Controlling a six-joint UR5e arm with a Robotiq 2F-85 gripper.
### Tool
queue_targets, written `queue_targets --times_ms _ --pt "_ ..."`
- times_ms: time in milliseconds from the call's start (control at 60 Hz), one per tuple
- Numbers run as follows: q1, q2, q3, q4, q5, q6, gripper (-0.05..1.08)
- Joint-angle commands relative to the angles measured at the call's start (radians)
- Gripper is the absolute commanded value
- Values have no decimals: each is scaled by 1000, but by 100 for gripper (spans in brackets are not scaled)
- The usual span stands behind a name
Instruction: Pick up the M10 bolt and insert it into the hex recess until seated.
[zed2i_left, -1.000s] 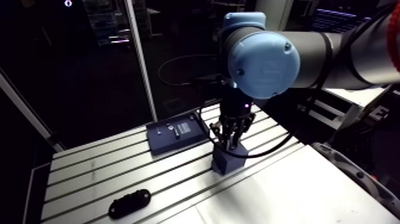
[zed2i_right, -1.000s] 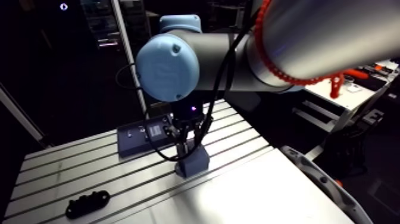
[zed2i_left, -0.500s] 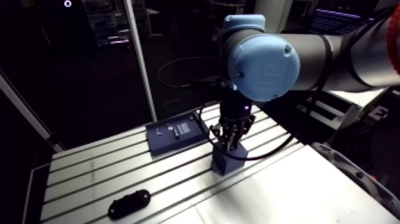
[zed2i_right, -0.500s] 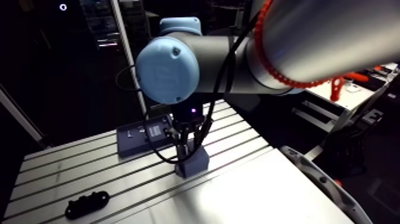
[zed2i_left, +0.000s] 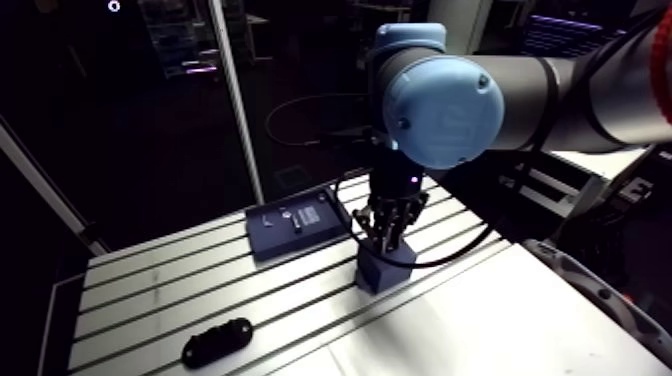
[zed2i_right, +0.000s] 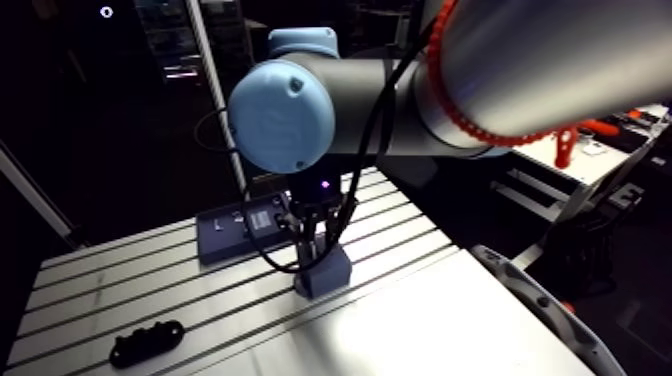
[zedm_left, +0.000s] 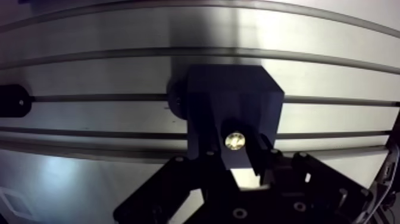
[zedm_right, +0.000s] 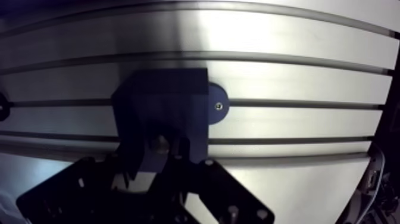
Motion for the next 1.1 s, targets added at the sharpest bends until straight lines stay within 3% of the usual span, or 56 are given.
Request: queue_targets --times_ms 17,1100 --pt "0 -1 -1 -1 0 0 61" --pt "0 -1 1 -4 0 -2 67"
